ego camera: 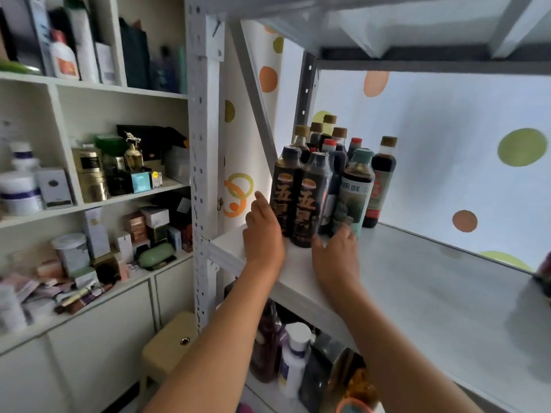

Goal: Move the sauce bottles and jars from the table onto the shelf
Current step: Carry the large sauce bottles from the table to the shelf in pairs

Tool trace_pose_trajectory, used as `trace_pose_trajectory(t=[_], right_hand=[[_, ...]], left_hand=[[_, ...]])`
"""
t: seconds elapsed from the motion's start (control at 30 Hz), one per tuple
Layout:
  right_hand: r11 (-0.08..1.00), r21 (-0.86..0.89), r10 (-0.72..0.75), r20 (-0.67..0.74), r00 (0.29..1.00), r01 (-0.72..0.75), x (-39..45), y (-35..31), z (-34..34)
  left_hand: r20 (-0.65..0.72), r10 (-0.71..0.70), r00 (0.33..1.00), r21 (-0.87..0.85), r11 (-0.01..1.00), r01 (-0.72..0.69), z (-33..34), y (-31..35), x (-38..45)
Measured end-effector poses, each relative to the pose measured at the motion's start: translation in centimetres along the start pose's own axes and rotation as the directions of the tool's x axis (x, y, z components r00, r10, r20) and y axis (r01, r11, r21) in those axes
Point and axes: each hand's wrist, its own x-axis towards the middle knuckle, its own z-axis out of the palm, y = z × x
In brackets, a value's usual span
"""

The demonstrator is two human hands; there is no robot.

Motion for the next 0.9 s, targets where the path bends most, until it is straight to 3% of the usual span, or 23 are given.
trace_pose_trajectory(t=[0.1,0.2,0.3,0.37,0.47,0.6,0.7,0.9], right_hand=[[0.977,-0.210,-0.013,0.102,0.995,0.034,-2.2,0.2,-1.8],[0.936,-0.330,-0.043,0.230,0.972,0.120,-4.9,0.0,-3.5],[0.789,-0.531,-0.119,0.361,0.925,0.309,-8.3,0.8,-4.4],[0.701,-0.574,-0.163,0.449,0.878,0.424,-11.0,1.7,-5.6],[0.685,-0.508,-0.251,0.508,0.824,0.522,-14.7,3.0,-8.6],[0.689,-0.325,-0.377,0.603,0.703,0.648,-20.5,5.9,-12.1],[0.638,-0.243,-0.496,0.597,0.631,0.731,-24.5,7.4,-13.0],[0.581,0.039,-0.625,0.661,0.415,0.813,-34.5,8.2,-14.4]], left_hand=[[0.134,-0.057,0.989,0.038,0.998,0.052,-1.4,0.2,-3.2],[0.245,0.058,0.968,0.109,0.990,-0.087,-2.8,0.4,-7.0],[0.371,0.108,0.922,0.123,0.979,-0.164,-4.1,0.4,-11.0],[0.418,0.083,0.905,0.151,0.976,-0.159,-4.9,1.0,-14.0],[0.415,0.023,0.910,0.195,0.974,-0.113,-5.9,2.7,-18.9],[0.366,-0.163,0.916,0.133,0.984,0.122,-7.8,5.5,-28.6],[0.230,-0.190,0.955,0.195,0.970,0.146,-9.6,6.0,-34.5],[0.153,-0.347,0.925,0.364,0.890,0.273,-17.1,6.8,-46.0]])
